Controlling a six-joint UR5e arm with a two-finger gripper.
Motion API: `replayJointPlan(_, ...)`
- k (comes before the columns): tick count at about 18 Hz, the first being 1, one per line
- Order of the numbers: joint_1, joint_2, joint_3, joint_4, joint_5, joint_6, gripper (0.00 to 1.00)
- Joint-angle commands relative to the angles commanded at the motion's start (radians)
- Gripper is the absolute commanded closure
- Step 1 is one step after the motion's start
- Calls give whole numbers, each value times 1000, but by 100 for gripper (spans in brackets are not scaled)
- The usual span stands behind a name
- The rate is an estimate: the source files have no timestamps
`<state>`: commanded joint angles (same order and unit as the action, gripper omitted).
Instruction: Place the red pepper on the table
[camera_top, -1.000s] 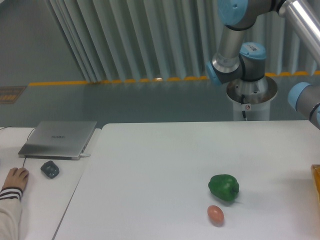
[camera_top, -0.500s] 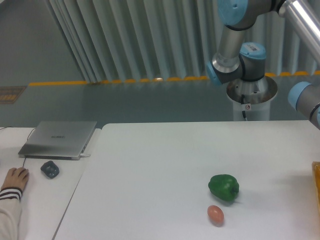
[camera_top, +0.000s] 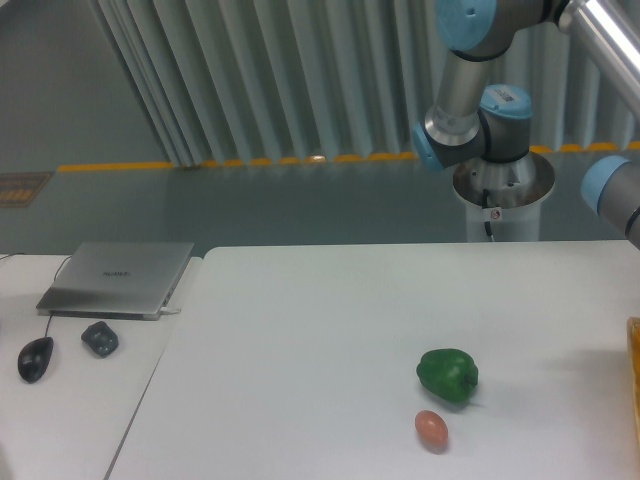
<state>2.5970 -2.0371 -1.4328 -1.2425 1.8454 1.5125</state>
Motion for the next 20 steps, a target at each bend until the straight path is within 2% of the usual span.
replayJointPlan(2,0,2,11,-6,-5,0,41)
replayJointPlan(6,17,9,44,-66,-84,-23,41)
replayJointPlan(15,20,26,104,-175,-153,-41,41)
replayJointPlan(20,-11,51,111,-198,-288,-173,41)
